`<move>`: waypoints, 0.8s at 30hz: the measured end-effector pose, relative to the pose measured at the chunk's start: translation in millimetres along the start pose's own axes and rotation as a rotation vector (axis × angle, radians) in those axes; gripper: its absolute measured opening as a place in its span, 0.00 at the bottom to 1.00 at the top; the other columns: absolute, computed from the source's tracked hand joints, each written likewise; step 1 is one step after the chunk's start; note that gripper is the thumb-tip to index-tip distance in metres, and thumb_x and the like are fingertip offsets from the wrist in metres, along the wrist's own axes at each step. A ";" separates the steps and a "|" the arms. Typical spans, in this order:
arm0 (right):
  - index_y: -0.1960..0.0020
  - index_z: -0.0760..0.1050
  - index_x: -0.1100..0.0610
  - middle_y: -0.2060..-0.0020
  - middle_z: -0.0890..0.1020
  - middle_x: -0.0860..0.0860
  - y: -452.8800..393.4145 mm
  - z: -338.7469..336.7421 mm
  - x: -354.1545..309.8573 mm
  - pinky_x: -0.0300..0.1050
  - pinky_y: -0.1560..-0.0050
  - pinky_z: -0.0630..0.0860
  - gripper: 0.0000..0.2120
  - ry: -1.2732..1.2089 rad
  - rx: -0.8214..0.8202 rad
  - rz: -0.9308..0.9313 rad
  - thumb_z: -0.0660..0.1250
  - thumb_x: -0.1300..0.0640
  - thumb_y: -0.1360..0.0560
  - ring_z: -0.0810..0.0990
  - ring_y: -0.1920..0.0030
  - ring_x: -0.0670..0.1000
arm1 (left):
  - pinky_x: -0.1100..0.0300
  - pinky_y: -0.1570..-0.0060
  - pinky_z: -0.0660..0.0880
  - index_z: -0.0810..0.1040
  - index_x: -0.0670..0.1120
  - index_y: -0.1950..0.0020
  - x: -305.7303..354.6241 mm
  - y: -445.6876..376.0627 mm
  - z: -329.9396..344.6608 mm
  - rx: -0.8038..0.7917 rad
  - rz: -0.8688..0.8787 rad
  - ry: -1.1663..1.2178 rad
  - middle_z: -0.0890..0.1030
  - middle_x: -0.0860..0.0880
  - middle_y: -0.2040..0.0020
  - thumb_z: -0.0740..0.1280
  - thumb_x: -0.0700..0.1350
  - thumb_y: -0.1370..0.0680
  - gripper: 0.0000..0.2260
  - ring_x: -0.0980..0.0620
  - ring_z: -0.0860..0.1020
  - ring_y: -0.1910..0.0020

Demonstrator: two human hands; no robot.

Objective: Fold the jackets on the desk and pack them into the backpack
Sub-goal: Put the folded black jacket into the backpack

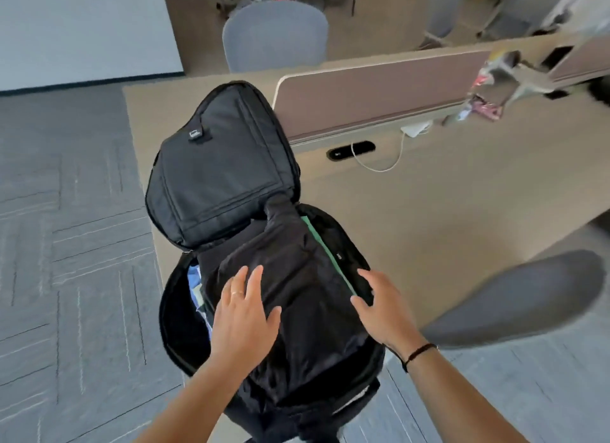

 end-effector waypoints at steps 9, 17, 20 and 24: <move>0.28 0.69 0.43 0.32 0.73 0.42 130.7 -100.8 65.8 0.42 0.43 0.74 0.20 -0.096 0.290 0.091 0.64 0.47 0.19 0.76 0.41 0.43 | 0.51 0.33 0.70 0.60 0.54 0.21 201.1 34.6 22.3 -0.122 0.553 0.043 0.66 0.51 0.24 0.63 0.56 0.19 0.27 0.47 0.63 0.25; 0.27 0.68 0.44 0.30 0.72 0.39 253.3 -181.9 254.1 0.41 0.37 0.71 0.22 -0.118 0.580 0.241 0.66 0.48 0.20 0.73 0.33 0.45 | 0.50 0.27 0.63 0.58 0.54 0.21 393.7 137.6 122.7 -0.191 0.855 -0.081 0.61 0.51 0.21 0.62 0.55 0.19 0.27 0.46 0.60 0.23; 0.27 0.69 0.45 0.30 0.72 0.39 306.6 -212.2 345.5 0.40 0.35 0.70 0.22 -0.125 0.657 0.317 0.66 0.47 0.20 0.72 0.31 0.45 | 0.52 0.26 0.61 0.57 0.53 0.20 476.7 195.6 178.9 -0.246 0.948 -0.094 0.59 0.52 0.20 0.62 0.56 0.18 0.28 0.48 0.58 0.22; 0.28 0.71 0.47 0.30 0.73 0.42 376.0 -255.1 462.9 0.43 0.34 0.70 0.22 -0.150 0.762 0.431 0.68 0.48 0.21 0.72 0.30 0.47 | 0.50 0.24 0.59 0.57 0.53 0.20 586.5 273.1 250.4 -0.319 1.065 -0.102 0.57 0.51 0.19 0.62 0.56 0.18 0.29 0.48 0.56 0.21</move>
Point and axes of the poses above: each hand's wrist, its own y-axis away from the middle knuckle, its own z-axis out of the palm, x = y × z, the point moved 5 cm from there along -y, towards the middle knuckle
